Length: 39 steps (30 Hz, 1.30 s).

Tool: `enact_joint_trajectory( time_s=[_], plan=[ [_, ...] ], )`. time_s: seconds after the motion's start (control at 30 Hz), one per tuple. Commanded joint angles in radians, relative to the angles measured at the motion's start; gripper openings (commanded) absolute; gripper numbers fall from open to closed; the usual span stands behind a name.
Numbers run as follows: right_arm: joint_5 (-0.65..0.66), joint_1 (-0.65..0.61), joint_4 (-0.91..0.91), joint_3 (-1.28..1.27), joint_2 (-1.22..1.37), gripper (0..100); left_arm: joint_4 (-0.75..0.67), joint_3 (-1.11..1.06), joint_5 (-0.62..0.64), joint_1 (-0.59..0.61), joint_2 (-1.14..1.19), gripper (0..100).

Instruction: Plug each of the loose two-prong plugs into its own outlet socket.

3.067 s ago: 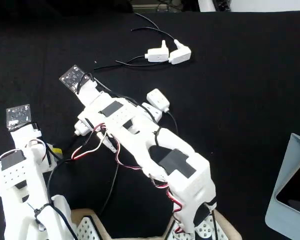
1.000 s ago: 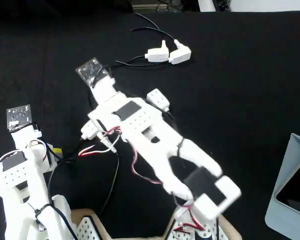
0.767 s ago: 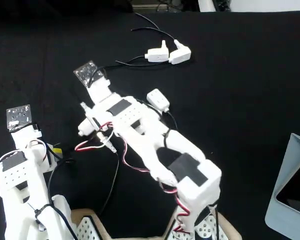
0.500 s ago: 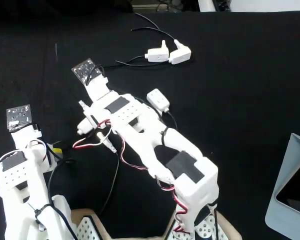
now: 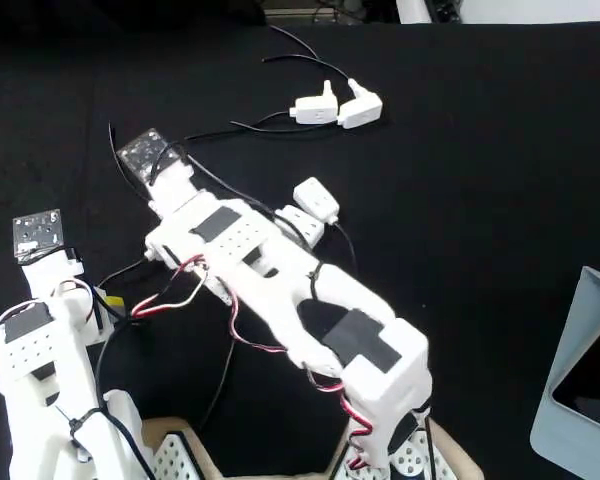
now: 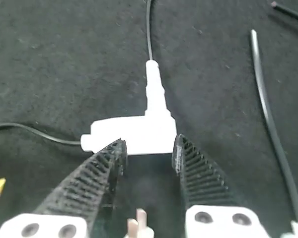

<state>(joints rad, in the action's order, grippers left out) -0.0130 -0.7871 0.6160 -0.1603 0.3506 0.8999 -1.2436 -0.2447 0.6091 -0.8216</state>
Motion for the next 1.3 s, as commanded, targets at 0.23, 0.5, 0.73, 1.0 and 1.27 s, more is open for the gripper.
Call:
enact_joint_trajectory(
  time_s=[0.23, 0.5, 0.73, 1.0, 1.27],
  plan=[
    [-0.011, -0.021, 0.041, 0.042, -0.054, 15.6, -0.015, 0.004, 0.005, -0.013, -0.018, 28],
    [0.201, -0.063, 0.161, 0.039, -0.094, 28.6, -0.015, 0.004, 0.005, -0.013, -0.018, 28],
    [0.408, -0.064, 0.173, 0.131, -0.012, 36.4, -0.017, 0.004, 0.005, -0.013, -0.018, 28],
    [0.411, -0.003, 0.499, 0.311, 0.018, 36.1, -0.017, 0.016, 0.006, -0.015, -0.020, 28],
    [0.229, 0.124, 0.647, 0.318, -0.120, 14.2, -0.009, 0.176, 0.006, -0.012, -0.020, 28]
  ],
)
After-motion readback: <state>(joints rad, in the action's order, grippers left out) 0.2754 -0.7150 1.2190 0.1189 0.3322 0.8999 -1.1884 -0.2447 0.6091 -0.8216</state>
